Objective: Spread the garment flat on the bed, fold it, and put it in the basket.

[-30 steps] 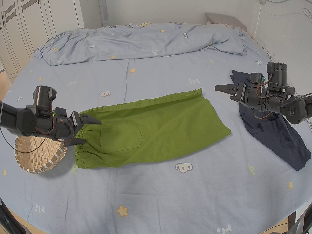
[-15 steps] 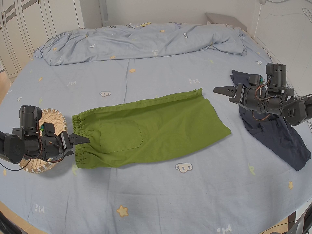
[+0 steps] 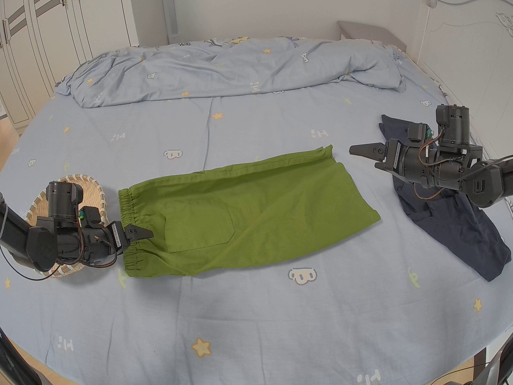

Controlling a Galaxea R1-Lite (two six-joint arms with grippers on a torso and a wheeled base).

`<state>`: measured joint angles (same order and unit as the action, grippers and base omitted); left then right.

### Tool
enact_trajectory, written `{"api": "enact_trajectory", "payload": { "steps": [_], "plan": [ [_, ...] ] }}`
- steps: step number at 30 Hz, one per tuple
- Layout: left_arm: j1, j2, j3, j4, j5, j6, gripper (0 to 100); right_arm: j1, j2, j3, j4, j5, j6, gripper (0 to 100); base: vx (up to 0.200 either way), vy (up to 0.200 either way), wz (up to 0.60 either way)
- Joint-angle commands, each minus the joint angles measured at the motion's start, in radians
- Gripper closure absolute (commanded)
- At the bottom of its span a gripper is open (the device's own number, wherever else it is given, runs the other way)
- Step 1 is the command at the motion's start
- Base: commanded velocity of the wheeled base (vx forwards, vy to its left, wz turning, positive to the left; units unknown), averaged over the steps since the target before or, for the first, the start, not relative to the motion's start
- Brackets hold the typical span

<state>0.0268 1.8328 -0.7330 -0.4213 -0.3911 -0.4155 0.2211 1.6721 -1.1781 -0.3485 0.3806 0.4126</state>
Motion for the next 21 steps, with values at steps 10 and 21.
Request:
{"api": "enact_trajectory", "payload": {
  "steps": [10,21],
  "plan": [
    [-0.021,0.123,-0.04,-0.027,-0.002,-0.02,0,0.001,0.005,-0.002,-0.001,0.0,-0.001,0,0.0,0.0,0.0],
    [0.022,0.152,-0.1,-0.03,-0.138,-0.115,0,0.0,0.005,-0.002,-0.001,0.0,-0.001,0,0.0,0.0,0.0]
  ]
}}
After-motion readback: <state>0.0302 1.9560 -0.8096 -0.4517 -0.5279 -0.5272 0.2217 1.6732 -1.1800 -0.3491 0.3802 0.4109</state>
